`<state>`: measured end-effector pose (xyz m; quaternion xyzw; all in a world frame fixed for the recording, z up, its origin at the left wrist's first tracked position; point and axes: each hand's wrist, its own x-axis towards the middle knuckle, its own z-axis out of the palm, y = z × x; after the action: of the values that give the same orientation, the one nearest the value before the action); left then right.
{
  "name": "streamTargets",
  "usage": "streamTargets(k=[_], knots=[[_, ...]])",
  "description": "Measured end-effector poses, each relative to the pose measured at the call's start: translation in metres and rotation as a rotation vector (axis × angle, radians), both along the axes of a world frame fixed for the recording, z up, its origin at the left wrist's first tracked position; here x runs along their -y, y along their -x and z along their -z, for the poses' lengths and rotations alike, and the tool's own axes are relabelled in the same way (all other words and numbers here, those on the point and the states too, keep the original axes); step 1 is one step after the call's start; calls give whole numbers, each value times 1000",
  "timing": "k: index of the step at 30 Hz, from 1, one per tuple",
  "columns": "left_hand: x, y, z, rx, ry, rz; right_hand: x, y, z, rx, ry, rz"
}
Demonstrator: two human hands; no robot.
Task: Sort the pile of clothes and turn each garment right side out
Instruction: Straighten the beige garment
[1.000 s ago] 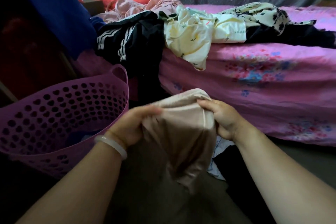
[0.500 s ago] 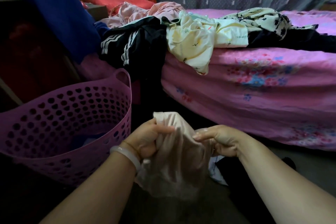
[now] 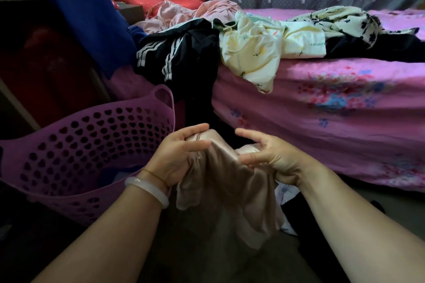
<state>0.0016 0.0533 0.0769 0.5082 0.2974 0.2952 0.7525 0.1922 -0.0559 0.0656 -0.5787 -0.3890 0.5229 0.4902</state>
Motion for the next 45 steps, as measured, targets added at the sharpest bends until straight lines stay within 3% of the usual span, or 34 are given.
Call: streamTargets(k=[2, 4, 6, 9, 12, 14, 16, 20, 24, 28, 31, 33, 35, 37, 39, 41, 42, 43, 45], knots=[[0, 0, -4, 30, -1, 29, 1, 9, -1, 249, 65, -124], [-2, 2, -5, -1, -108, 64, -2, 21, 3, 679, 155, -167], [-6, 5, -5, -274, -528, 87, -9, 25, 11, 1012, 194, -50], [-15, 10, 14, -797, -1123, 156, -17, 11, 15, 1110, 70, 179], [-24, 18, 32, -1033, -1351, 32, -23, 1, 13, 1109, -83, 250], [-31, 23, 32, -990, -1319, -178, -25, 3, 6, 878, -153, 376], [-43, 29, 25, -855, -1161, -319, -30, 10, 1, 650, -157, 464], [-61, 42, 10, -530, -596, -395, -48, 32, -4, 683, -173, 562], [-90, 59, -8, -494, -488, -614, -91, 65, -28, 622, -167, 560], [-128, 89, -40, -323, -330, -804, -162, 109, -51, -130, -52, 536], [-153, 109, -60, -288, -333, -920, -216, 146, -57, -433, -51, 465], [-176, 122, -61, -326, -313, -971, -240, 169, -52, -435, -19, 435], [-196, 136, -49, -378, -228, -937, -255, 185, -42, -279, 15, 401], [-208, 147, -27, -457, -144, -782, -261, 190, -28, 43, 88, 331], [-209, 153, -8, -624, -99, -659, -255, 192, -18, 482, 250, 232], [-213, 156, 7, -677, -73, -612, -245, 194, -14, 920, 316, 141], [-217, 154, 12, -675, -90, -593, -243, 187, -8, 970, 329, 130], [-216, 151, 13, -680, -102, -574, -243, 181, -6, 878, 346, 144], [-216, 136, 13, -700, -193, -510, -249, 168, -2, 378, 325, 402]])
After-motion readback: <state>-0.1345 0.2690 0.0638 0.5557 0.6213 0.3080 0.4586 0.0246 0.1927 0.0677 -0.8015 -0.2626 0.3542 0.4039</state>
